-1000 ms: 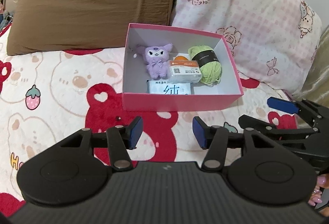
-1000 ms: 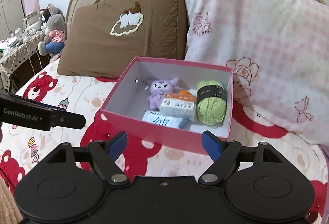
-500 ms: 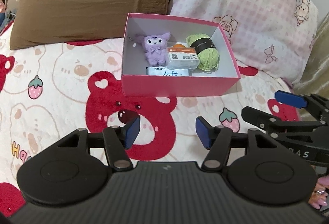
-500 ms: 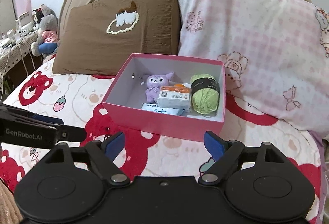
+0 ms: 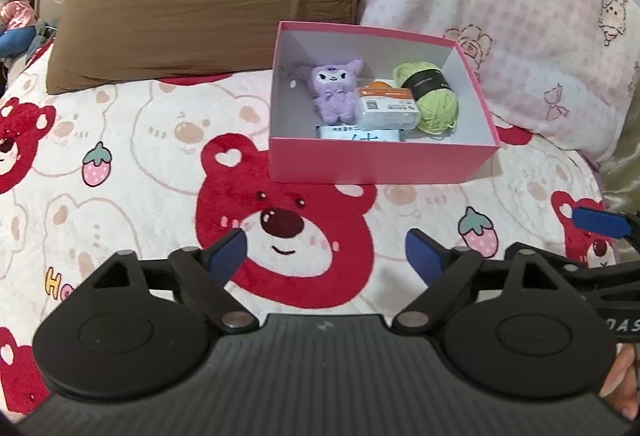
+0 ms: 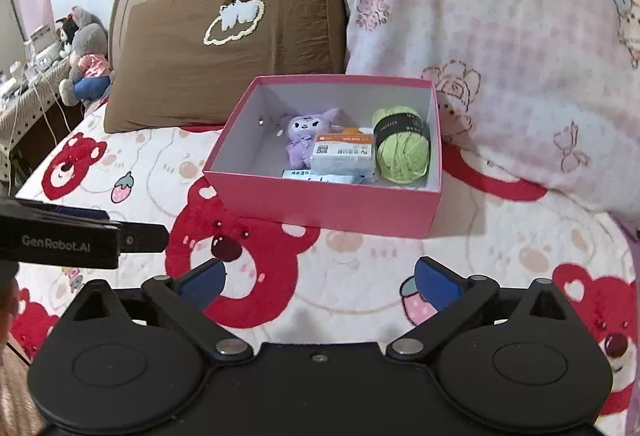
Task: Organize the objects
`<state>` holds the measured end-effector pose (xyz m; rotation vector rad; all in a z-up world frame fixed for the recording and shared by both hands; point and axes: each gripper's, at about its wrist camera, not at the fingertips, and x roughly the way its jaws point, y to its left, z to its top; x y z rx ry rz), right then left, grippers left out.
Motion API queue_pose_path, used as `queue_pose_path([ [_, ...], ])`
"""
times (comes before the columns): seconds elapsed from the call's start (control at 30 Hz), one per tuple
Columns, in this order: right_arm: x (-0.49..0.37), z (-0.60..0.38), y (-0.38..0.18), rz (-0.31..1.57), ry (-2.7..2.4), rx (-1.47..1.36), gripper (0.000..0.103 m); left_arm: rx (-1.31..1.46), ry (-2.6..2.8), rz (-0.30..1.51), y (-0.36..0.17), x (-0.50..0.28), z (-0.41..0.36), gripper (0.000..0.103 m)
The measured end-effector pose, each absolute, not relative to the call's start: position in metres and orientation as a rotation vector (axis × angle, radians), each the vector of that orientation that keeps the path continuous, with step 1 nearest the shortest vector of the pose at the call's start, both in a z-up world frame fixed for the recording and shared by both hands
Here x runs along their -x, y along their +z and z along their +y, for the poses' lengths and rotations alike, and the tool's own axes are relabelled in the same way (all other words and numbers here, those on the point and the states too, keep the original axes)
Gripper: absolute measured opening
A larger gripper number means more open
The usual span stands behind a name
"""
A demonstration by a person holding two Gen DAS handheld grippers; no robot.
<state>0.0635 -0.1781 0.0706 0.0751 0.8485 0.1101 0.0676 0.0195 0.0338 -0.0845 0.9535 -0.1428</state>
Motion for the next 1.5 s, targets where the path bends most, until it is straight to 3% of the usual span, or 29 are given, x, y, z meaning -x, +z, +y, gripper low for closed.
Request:
queue_pose_path([
  [0.1,-0.063,-0.180,0.068,0.868,0.104,-0.108,0.103,0.084,-0.130,0.943,0.033,-0.067,0.021,0.103],
  [0.43,-0.064,-0.170,0.052,0.878,0.049,-0.064,0.103,0.054,-0.107,1.025,0.017,-0.068,0.014,0.103],
  [1.5,-0.063,-0.182,0.038,0.867,-0.062,-0.022,0.103,-0.074,-0.063,1.052,0.014,-0.064,0.004,0.103],
])
